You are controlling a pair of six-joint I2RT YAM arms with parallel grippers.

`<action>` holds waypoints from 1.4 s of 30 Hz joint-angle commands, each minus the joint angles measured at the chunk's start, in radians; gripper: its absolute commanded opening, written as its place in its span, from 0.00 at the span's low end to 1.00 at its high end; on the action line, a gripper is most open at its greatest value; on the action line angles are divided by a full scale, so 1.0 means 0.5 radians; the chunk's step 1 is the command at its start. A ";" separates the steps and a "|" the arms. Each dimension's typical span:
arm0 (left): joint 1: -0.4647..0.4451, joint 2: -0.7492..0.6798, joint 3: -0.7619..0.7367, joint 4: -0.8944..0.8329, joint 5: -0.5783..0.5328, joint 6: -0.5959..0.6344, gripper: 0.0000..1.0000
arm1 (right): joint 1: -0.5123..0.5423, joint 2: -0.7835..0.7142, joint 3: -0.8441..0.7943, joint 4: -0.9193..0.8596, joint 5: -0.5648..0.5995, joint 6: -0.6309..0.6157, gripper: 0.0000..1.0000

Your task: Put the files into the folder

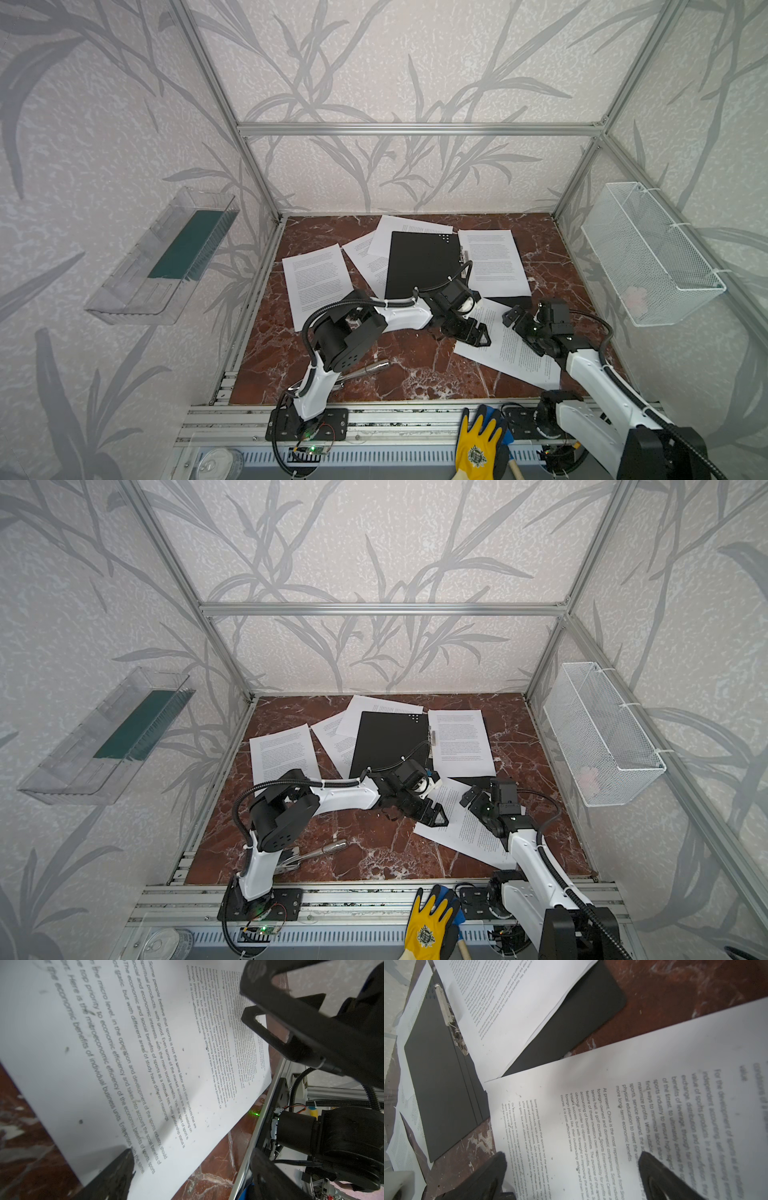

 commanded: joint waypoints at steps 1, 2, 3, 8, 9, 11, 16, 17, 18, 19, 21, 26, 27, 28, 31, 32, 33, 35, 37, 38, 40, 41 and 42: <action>-0.029 -0.007 -0.126 -0.231 -0.035 0.048 0.88 | -0.007 0.016 -0.044 0.012 -0.091 -0.064 0.99; -0.041 -0.048 -0.196 -0.201 -0.051 0.029 0.88 | -0.009 0.017 -0.049 0.020 -0.118 -0.067 0.99; -0.047 -0.084 -0.262 -0.160 -0.053 0.009 0.88 | -0.007 0.020 -0.052 0.027 -0.140 -0.070 0.99; -0.057 -0.323 -0.624 0.063 -0.052 -0.130 0.88 | 0.158 0.055 -0.066 0.102 -0.136 -0.040 0.99; -0.057 -0.359 -0.675 0.081 -0.054 -0.147 0.88 | 0.212 0.072 -0.069 0.132 -0.126 -0.021 0.99; -0.057 -0.448 -0.769 0.098 -0.047 -0.177 0.87 | 0.373 0.137 -0.055 0.231 -0.083 0.019 0.99; -0.025 -0.699 -0.839 0.043 -0.072 -0.177 0.89 | 0.646 0.453 0.087 0.515 -0.010 0.030 0.99; -0.005 -0.742 -0.827 0.021 -0.086 -0.176 0.90 | 0.650 0.525 0.129 0.571 -0.050 0.017 0.99; 0.011 -0.769 -0.808 -0.001 -0.105 -0.174 0.90 | 0.648 0.574 0.176 0.579 -0.075 0.005 0.99; 0.032 -0.783 -0.777 -0.040 -0.139 -0.168 0.91 | 0.648 0.603 0.241 0.544 -0.086 -0.036 0.99; 0.068 -0.772 -0.703 -0.123 -0.199 -0.157 0.91 | 0.647 0.587 0.331 0.456 -0.102 -0.102 0.99; 0.118 -0.571 -0.523 -0.215 -0.251 -0.118 0.91 | 0.646 0.087 0.337 0.014 0.276 -0.168 0.99; 0.121 -0.535 -0.489 -0.235 -0.258 -0.101 0.91 | 0.617 -0.025 0.310 -0.069 0.317 -0.162 0.99; 0.118 -0.496 -0.466 -0.239 -0.258 -0.090 0.91 | 0.552 -0.135 0.292 -0.194 0.307 -0.141 0.99; 0.118 -0.435 -0.468 -0.199 -0.247 -0.076 0.91 | 0.252 -0.350 0.247 -0.518 0.116 -0.146 0.99; 0.118 -0.433 -0.487 -0.182 -0.254 -0.071 0.91 | 0.158 -0.405 0.220 -0.607 0.064 -0.160 0.99; 0.119 -0.436 -0.506 -0.167 -0.261 -0.062 0.91 | 0.090 -0.444 0.205 -0.683 0.053 -0.169 0.99; 0.118 -0.440 -0.549 -0.141 -0.268 -0.043 0.91 | -0.017 -0.502 0.193 -0.864 0.127 -0.166 0.99; 0.121 -0.438 -0.569 -0.142 -0.285 -0.029 0.91 | -0.113 -0.500 0.177 -0.984 0.159 -0.128 0.99; 0.121 -0.434 -0.577 -0.143 -0.302 -0.023 0.91 | -0.153 -0.480 0.169 -1.026 0.135 -0.081 0.99; 0.125 -0.415 -0.591 -0.129 -0.315 -0.021 0.91 | -0.169 -0.429 0.161 -1.090 0.159 0.023 0.99; 0.130 -0.403 -0.596 -0.116 -0.308 -0.015 0.91 | -0.169 -0.400 0.155 -1.117 0.190 0.070 0.99; 0.128 -0.394 -0.598 -0.113 -0.303 -0.008 0.91 | -0.169 -0.383 0.152 -1.129 0.215 0.096 0.99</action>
